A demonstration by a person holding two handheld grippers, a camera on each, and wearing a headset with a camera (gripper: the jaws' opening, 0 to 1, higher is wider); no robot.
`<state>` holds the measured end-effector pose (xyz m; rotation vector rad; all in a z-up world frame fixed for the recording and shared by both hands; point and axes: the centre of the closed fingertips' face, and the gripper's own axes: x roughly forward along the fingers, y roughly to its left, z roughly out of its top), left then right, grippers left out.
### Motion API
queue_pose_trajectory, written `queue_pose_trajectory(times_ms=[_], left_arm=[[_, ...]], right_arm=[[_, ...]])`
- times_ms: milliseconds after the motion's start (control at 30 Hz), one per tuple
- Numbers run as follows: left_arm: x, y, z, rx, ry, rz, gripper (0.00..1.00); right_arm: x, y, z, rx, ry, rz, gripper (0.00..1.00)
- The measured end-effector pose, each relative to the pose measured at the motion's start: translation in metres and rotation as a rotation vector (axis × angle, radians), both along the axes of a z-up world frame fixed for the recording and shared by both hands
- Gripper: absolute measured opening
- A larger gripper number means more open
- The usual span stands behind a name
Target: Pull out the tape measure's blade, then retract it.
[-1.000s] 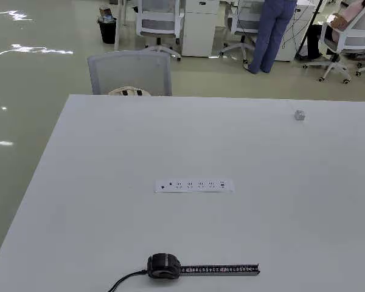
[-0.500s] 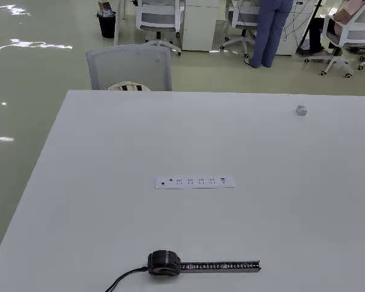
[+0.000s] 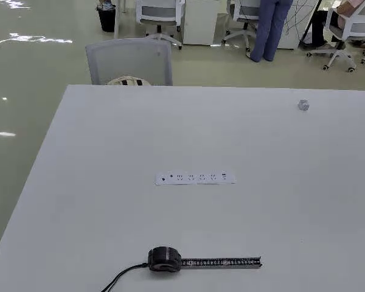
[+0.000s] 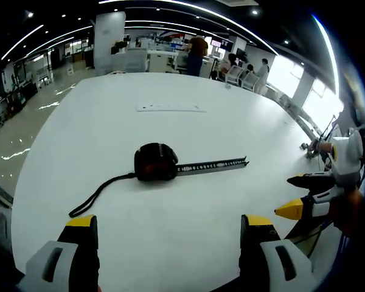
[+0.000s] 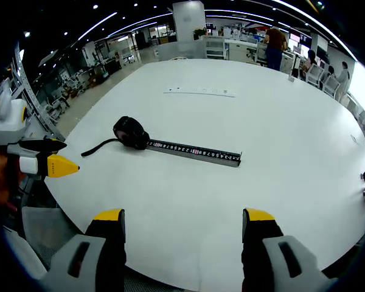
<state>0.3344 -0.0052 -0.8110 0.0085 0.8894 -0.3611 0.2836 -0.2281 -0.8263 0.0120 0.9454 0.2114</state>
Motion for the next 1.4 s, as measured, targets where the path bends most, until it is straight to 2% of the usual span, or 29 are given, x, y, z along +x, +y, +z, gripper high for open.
queue_pose_trajectory(times_ms=[567,1000,1400], left_arm=[[0.024,-0.01,-0.01,0.014,0.005,0.006,0.93],[0.031,-0.018,-0.02,0.03,0.014,0.006,0.92],[0.04,-0.025,-0.025,0.039,0.017,0.008,0.92]], right_arm=[[0.021,-0.011,-0.012,-0.031,0.016,0.043,0.8],[0.032,-0.025,-0.025,-0.049,0.035,0.07,0.78],[0.042,-0.036,-0.031,-0.067,0.047,0.095,0.78]])
